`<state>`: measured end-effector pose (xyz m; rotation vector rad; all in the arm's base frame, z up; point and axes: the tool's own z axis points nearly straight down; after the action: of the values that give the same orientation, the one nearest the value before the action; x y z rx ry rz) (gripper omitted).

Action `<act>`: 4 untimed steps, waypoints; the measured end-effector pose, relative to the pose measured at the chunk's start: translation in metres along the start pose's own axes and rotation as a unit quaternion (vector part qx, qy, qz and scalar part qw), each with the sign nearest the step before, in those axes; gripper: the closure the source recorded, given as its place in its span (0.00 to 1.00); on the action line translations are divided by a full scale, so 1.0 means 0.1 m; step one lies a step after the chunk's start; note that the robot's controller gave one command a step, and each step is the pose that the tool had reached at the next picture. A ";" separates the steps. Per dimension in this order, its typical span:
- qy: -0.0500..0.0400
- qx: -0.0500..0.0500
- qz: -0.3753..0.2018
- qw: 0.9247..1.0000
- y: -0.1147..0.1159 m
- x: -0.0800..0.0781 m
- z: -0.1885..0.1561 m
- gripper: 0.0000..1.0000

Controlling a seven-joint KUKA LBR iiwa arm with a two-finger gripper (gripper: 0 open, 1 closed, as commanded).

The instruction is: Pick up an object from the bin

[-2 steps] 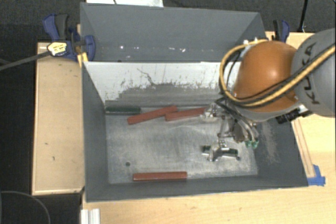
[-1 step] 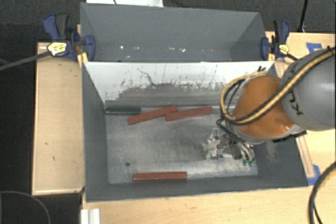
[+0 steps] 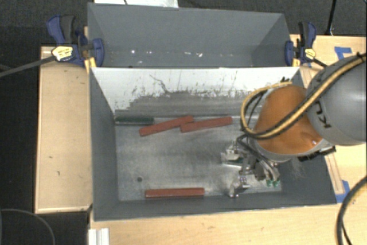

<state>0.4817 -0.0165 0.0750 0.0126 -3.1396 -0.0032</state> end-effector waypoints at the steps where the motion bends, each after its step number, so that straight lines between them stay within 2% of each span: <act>1: 0.000 0.000 0.000 1.000 0.00 0.00 0.00 0.00; 2: -0.003 -0.003 -0.006 1.000 -0.46 -0.49 -0.01 0.00; 3: -0.010 0.001 0.003 1.000 -0.81 -0.74 -0.01 0.00; 4: -0.004 0.001 0.008 1.000 -0.87 -0.87 -0.08 0.00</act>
Offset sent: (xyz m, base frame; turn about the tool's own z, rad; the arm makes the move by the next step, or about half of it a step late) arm 0.0740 -0.0831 -0.0050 0.0002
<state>0.5697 -0.1031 0.0826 -0.0128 -3.1474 -0.0015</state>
